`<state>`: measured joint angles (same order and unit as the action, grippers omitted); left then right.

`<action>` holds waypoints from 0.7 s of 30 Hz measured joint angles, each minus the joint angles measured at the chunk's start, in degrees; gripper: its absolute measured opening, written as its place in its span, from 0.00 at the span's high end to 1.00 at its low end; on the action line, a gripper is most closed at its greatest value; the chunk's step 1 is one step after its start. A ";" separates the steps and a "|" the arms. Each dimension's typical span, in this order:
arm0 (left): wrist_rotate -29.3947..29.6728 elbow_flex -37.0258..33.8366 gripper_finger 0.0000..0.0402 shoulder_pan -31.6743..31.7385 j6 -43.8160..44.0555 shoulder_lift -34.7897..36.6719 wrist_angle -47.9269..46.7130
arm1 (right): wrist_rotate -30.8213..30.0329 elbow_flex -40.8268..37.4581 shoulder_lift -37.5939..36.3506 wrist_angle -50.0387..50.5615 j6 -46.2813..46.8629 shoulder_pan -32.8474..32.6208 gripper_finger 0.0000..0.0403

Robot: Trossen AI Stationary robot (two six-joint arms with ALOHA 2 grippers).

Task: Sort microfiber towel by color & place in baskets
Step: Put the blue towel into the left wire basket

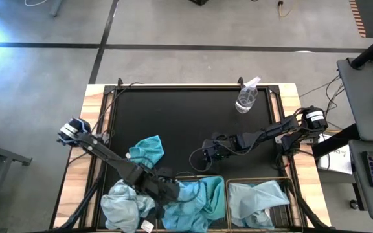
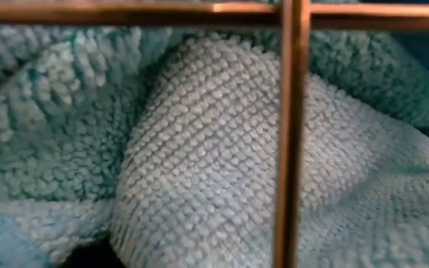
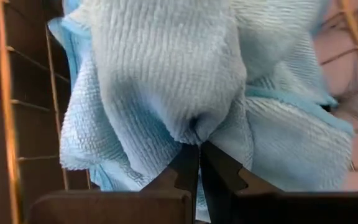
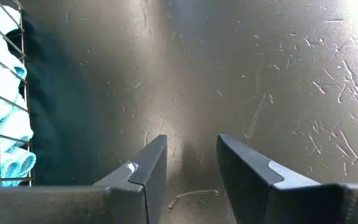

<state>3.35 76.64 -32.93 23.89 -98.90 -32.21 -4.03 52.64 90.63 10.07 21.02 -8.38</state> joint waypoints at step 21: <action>-8.16 -18.45 1.00 0.42 -13.22 18.53 15.99 | 0.00 0.00 0.00 -0.11 -0.01 0.00 0.67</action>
<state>-4.81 58.19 -32.51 10.67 -80.36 -16.22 -4.03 52.65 90.63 9.96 21.01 -8.38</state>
